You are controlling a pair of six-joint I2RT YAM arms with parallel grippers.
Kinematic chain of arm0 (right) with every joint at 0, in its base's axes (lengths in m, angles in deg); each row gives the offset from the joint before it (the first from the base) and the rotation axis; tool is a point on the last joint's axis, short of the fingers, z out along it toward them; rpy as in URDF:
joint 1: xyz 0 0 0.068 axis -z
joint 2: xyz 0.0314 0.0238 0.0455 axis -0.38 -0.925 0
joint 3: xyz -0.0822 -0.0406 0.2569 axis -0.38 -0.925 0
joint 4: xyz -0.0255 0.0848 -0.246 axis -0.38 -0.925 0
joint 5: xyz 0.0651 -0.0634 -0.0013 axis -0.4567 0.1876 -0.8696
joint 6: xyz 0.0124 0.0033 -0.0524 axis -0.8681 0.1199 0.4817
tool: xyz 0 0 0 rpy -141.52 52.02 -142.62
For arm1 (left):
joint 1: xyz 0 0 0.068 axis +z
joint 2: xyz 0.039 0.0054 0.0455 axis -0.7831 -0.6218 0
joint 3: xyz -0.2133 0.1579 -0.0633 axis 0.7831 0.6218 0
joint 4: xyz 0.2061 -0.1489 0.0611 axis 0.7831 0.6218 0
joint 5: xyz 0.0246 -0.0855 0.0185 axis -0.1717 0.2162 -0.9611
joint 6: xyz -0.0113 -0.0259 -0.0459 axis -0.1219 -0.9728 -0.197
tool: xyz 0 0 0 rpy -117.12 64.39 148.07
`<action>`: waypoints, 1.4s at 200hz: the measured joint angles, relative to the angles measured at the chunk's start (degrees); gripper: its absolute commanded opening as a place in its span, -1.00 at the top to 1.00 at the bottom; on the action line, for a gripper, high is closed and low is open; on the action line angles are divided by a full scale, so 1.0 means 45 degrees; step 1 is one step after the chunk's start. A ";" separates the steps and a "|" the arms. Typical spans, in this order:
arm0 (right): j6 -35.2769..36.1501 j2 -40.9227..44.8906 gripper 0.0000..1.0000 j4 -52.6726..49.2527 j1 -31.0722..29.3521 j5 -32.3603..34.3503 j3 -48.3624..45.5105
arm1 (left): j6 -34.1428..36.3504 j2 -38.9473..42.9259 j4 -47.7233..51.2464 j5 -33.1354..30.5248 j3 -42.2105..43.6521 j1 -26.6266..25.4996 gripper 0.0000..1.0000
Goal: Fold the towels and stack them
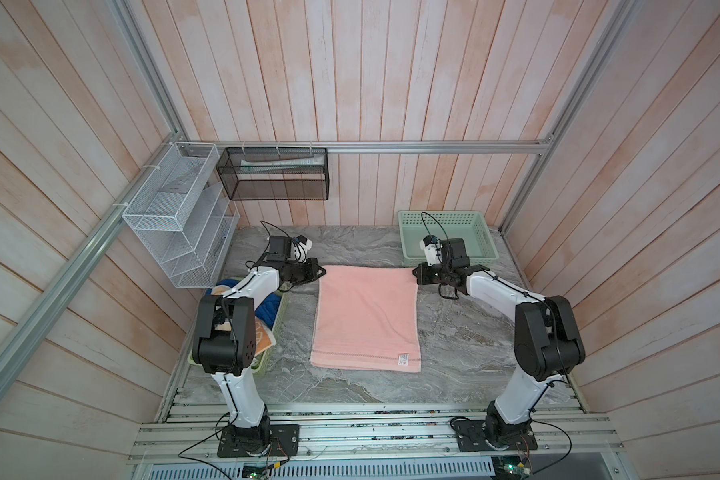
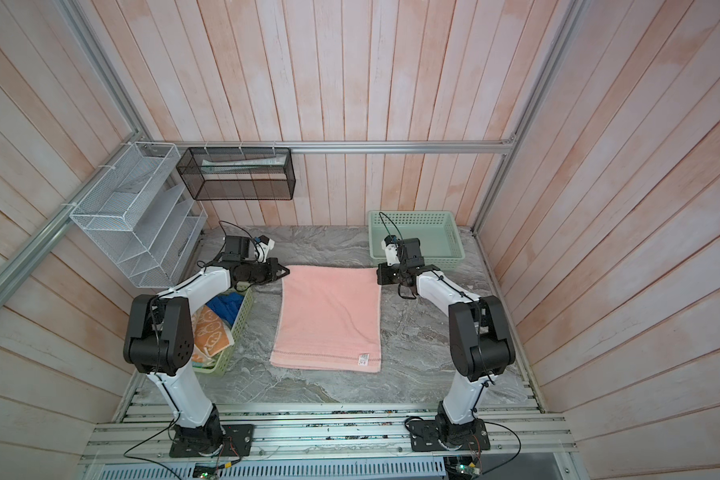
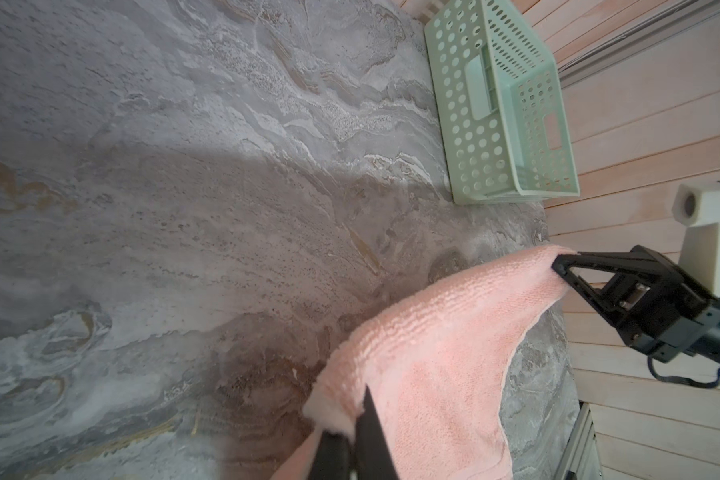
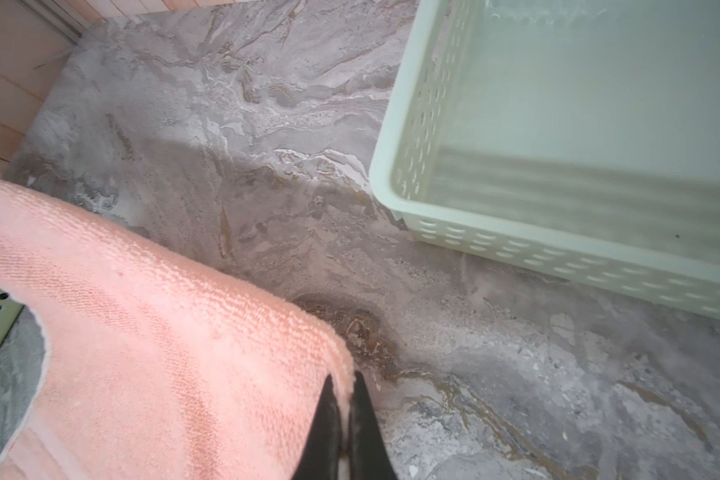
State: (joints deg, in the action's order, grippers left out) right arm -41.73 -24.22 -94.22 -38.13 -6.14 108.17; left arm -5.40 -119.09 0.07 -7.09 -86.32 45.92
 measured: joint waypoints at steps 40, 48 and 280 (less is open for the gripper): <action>-0.0107 0.1438 1.00 -0.0058 -0.0005 -0.0758 -0.1035 | -0.0141 0.1462 -0.0554 0.0219 0.1574 0.0000 1.00; -0.0155 0.1787 1.00 -0.0053 -0.0010 -0.0860 -0.1379 | -0.0185 0.1826 -0.0767 0.0267 0.2035 -0.0010 1.00; -0.2268 0.6897 0.40 -0.0981 -0.1836 -0.1914 -0.7577 | -0.1214 0.8650 0.0180 -0.2404 0.8315 -0.1015 0.24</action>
State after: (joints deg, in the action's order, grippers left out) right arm -51.93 6.82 -98.64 -46.39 -14.75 74.07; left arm -10.86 -80.16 0.88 -17.91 -48.90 41.35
